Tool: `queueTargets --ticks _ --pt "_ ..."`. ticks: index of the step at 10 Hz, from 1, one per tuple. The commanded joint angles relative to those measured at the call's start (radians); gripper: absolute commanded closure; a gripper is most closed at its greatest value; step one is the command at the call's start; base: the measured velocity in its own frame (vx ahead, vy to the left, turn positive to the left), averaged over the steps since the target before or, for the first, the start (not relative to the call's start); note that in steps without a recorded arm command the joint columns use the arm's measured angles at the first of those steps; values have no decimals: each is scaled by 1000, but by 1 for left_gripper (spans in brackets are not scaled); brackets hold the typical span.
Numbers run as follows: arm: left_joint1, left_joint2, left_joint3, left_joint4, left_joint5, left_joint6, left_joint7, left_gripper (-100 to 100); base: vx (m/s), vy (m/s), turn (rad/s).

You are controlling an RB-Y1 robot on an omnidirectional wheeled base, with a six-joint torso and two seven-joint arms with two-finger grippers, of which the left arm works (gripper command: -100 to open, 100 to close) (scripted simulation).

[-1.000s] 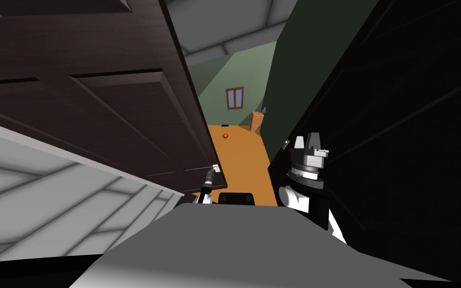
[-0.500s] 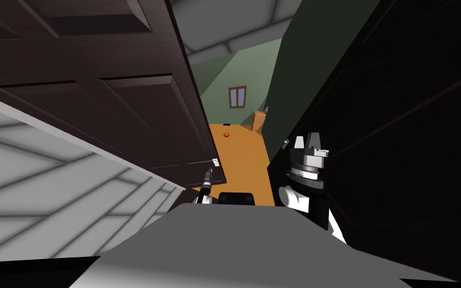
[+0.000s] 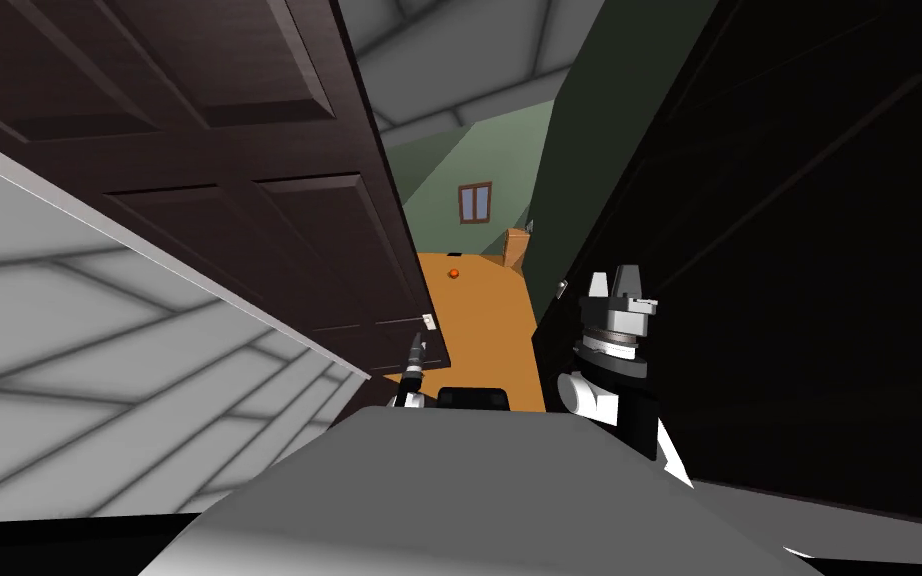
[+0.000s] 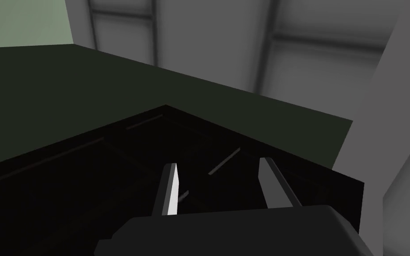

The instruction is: Push the door open

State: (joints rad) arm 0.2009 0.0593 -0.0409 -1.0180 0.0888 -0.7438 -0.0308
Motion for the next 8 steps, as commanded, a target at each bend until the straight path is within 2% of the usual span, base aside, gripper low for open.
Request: queueTargets --ticks 1,6,7,8 --pt "-4 2 3 7 1 -6 -2 -100 200 47 -17" --pt "-13 -9 13 28 4 -28 -7 -100 199 24 -24" --pt "-12 -6 12 26 4 -25 -6 -100 96 7 5" --pt "-12 -6 12 26 4 -25 -6 100 -22 -5 2"
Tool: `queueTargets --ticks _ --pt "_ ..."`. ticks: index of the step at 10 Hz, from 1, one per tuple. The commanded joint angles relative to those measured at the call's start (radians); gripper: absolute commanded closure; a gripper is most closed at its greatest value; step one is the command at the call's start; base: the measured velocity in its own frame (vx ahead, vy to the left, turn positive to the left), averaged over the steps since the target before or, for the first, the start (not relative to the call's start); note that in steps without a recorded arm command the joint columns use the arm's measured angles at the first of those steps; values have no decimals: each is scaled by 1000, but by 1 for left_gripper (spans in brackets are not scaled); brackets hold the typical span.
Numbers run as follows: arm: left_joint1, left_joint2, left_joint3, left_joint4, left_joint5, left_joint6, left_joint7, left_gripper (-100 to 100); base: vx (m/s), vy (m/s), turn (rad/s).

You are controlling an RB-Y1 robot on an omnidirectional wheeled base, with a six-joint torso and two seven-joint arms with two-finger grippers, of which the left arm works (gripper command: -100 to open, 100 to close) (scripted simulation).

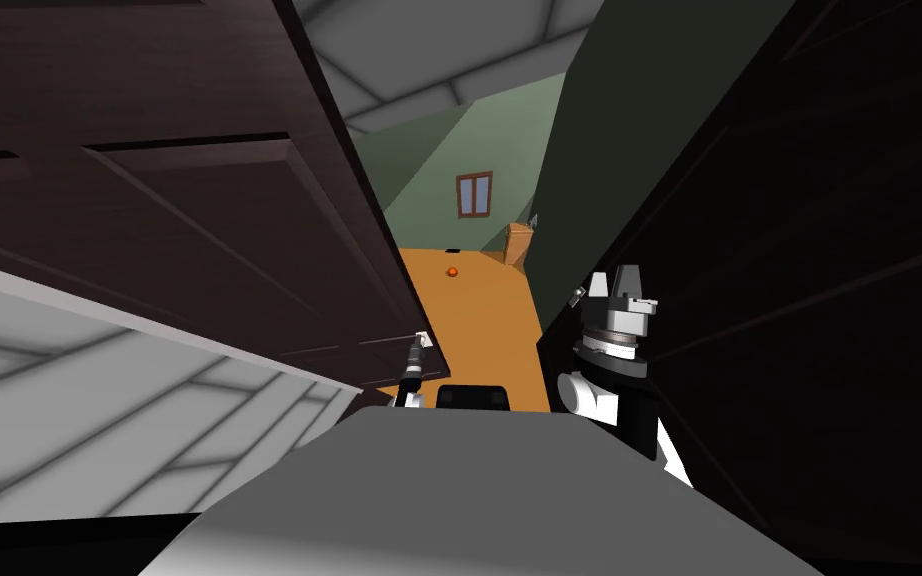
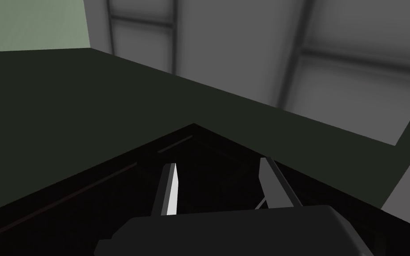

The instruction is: Push the door open

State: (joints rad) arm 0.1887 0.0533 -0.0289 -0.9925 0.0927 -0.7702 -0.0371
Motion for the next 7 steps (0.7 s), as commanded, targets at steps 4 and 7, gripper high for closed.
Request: queueTargets --ticks 4,7 --pt "0 0 0 0 0 1 0 100 -20 -1 -4" --pt "-1 10 17 5 8 6 -5 100 82 -9 19"
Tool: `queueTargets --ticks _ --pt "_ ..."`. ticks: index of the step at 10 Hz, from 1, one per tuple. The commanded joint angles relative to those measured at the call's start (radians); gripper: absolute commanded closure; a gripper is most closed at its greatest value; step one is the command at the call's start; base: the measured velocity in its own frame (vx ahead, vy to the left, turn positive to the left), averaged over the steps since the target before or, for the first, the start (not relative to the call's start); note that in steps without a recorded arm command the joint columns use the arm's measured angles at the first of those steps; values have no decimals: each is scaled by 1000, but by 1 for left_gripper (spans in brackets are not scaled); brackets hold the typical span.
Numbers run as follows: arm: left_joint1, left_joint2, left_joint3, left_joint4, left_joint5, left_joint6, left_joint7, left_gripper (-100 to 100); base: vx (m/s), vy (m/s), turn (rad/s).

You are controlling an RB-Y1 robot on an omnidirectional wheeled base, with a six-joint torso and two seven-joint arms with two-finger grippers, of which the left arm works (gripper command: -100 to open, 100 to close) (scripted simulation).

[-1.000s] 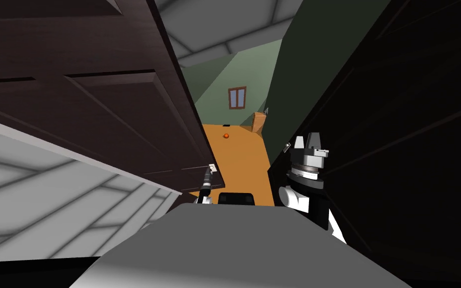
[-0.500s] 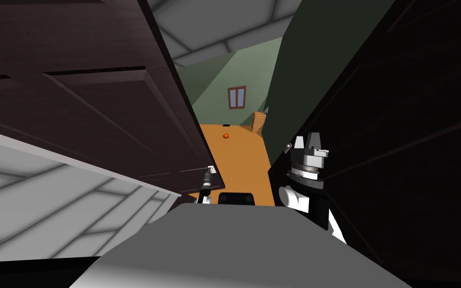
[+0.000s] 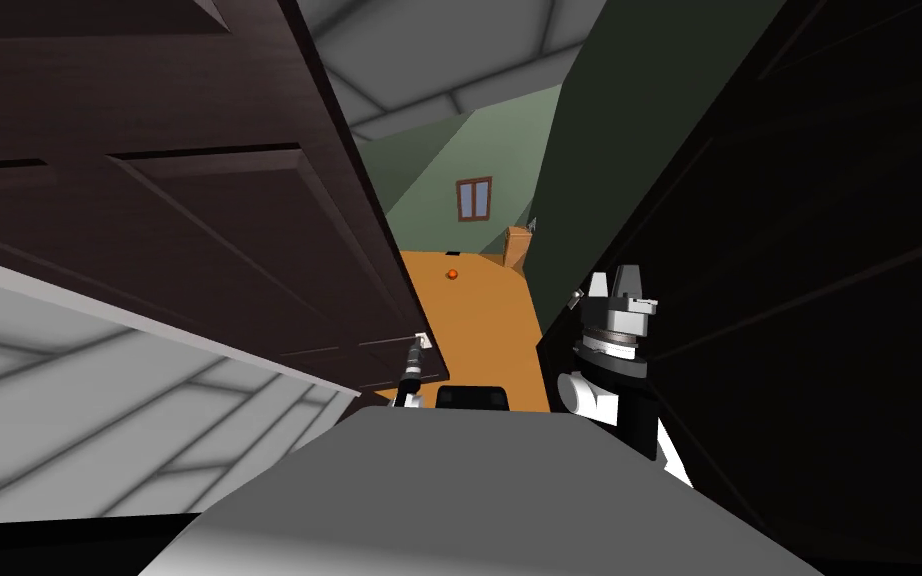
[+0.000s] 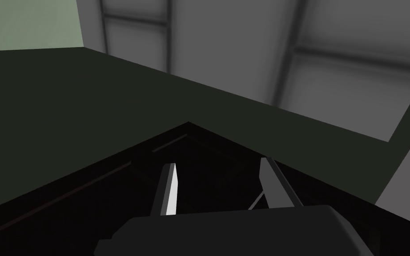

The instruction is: Push the door open

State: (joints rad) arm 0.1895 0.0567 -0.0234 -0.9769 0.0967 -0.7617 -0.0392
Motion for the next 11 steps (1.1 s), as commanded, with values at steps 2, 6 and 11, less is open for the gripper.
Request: queueTargets --ticks 2,6,11 --pt "-5 13 26 -9 11 -1 -6 100 170 -33 42" --pt "-11 26 65 -4 31 2 -16 100 194 -26 39" --pt "-19 32 114 2 54 6 -28 100 182 -28 75"
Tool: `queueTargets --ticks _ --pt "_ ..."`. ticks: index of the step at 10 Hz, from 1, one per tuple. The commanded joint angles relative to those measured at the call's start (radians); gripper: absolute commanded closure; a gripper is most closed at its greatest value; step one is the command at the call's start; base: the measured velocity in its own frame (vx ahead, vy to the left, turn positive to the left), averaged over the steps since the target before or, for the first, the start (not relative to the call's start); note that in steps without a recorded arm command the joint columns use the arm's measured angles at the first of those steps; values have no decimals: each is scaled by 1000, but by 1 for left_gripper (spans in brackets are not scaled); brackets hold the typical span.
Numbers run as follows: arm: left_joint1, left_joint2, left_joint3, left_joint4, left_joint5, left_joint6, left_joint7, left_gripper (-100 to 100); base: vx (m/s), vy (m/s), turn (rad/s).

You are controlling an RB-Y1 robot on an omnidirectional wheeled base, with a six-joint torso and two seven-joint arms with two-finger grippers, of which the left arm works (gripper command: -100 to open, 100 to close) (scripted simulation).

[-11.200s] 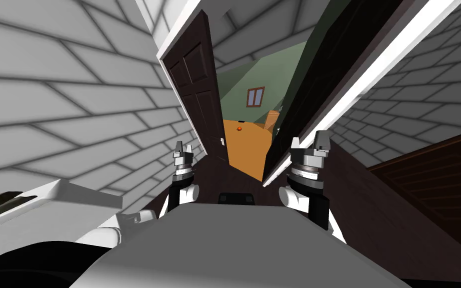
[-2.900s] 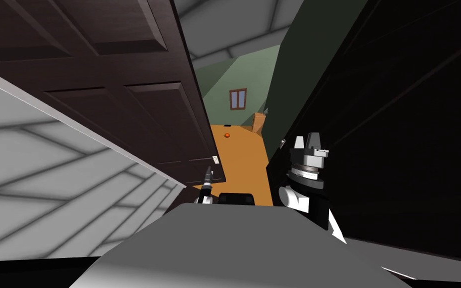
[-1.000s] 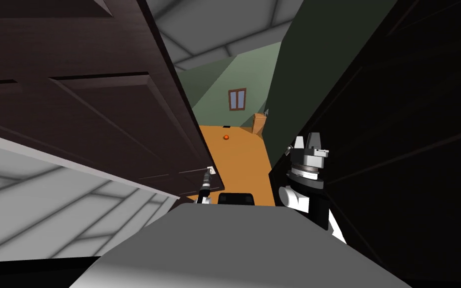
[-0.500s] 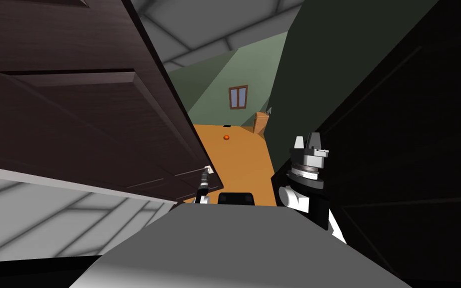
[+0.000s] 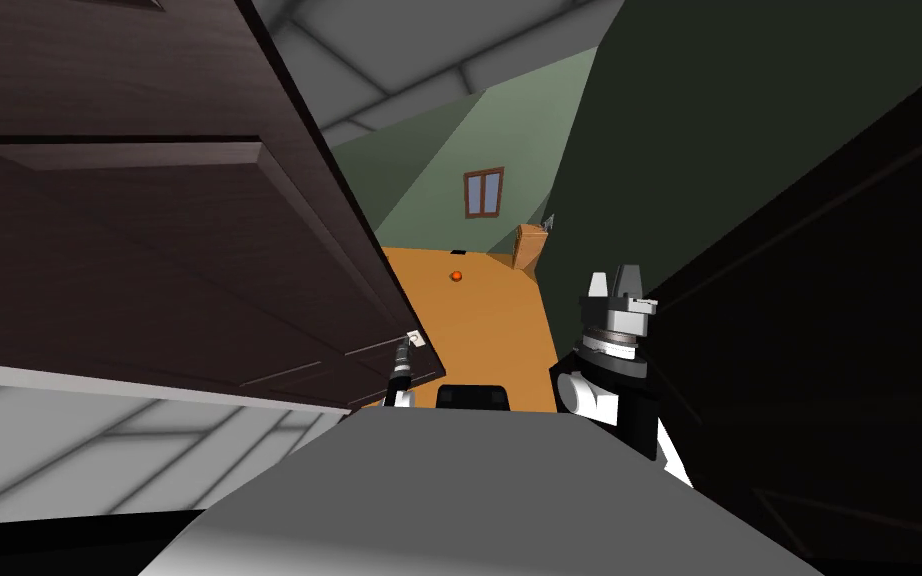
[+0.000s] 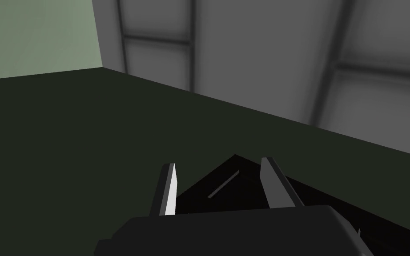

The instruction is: Push the door open

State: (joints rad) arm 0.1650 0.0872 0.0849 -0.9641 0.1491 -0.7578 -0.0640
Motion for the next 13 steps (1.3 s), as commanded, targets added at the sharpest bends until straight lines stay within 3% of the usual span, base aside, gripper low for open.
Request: queueTargets --ticks 1,2,6,8,9,13 --pt "1 2 31 -7 14 5 -9 100 163 -12 115" --pt "6 -4 17 -11 14 5 -1 -100 -36 -90 84" --pt "16 -19 17 -26 22 12 1 -100 -175 -121 35" --pt "23 -36 17 -37 28 18 4 -100 -168 -150 45" --pt "22 -30 17 -33 26 16 3 -100 -77 -71 18" --pt "13 -23 27 -16 29 2 0 -100 178 54 -24"
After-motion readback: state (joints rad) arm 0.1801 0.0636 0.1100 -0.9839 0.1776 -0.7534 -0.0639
